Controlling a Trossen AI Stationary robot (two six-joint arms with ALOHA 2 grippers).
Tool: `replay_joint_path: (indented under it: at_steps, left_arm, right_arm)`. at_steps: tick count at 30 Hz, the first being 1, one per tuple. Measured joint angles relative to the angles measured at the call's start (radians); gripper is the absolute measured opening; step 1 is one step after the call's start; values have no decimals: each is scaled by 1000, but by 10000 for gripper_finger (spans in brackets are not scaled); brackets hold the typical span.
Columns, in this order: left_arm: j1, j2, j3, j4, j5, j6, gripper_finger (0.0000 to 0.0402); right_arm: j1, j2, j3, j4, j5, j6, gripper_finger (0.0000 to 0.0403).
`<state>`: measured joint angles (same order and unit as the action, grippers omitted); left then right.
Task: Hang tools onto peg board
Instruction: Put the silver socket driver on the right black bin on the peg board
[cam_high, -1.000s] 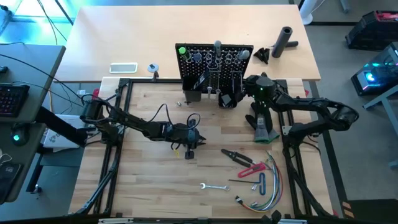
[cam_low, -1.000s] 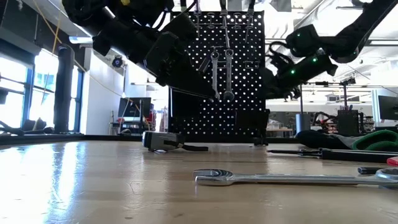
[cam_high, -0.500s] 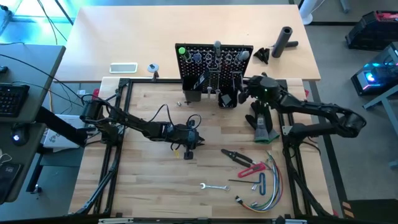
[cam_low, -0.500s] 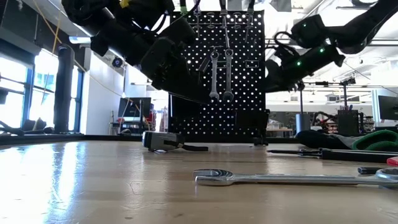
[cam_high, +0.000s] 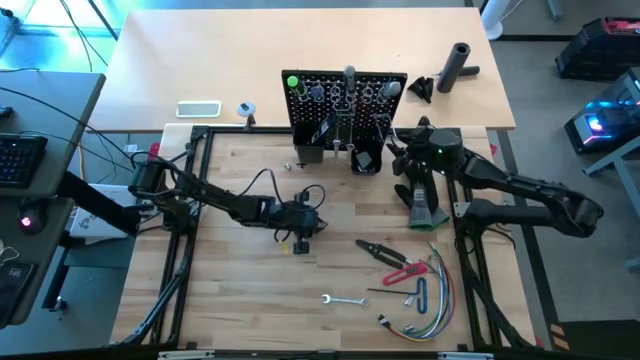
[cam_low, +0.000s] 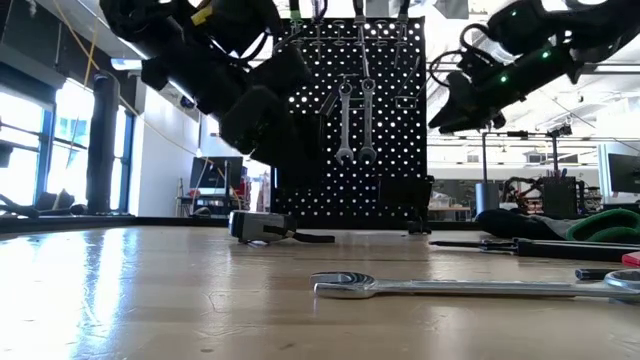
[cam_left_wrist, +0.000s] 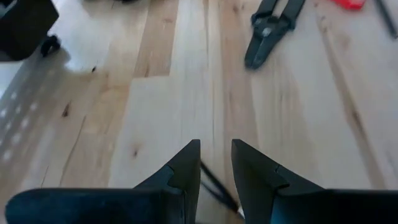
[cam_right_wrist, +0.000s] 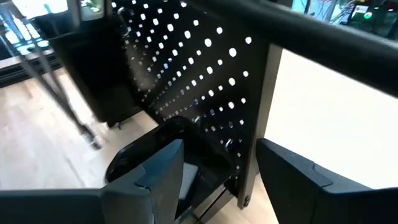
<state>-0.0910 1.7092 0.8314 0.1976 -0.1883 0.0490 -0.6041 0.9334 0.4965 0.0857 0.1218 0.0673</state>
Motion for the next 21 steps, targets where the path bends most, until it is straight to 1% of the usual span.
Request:
replay_joint_path:
  at_steps: [4, 9, 16, 18, 21]
  left_arm:
    - [0, -4, 0, -57, -41, 0, 85]
    - [0, -35, 0, -129, -124, 0, 85]
    - [31, -134, 0, -315, -259, -26, 85]
    - [48, -162, -1, -382, -281, -41, 85]
    - [76, -214, -38, -396, -297, -59, 85]
  right_arm:
    - [23, -51, 0, -71, -1, 2, 197]
    - [58, -96, 0, -162, -2, 5, 190]
    - [117, -134, 0, -260, -3, 25, 188]
    - [134, -145, 0, -292, -5, 29, 187]
    - [157, -159, 0, -326, -7, 29, 187]
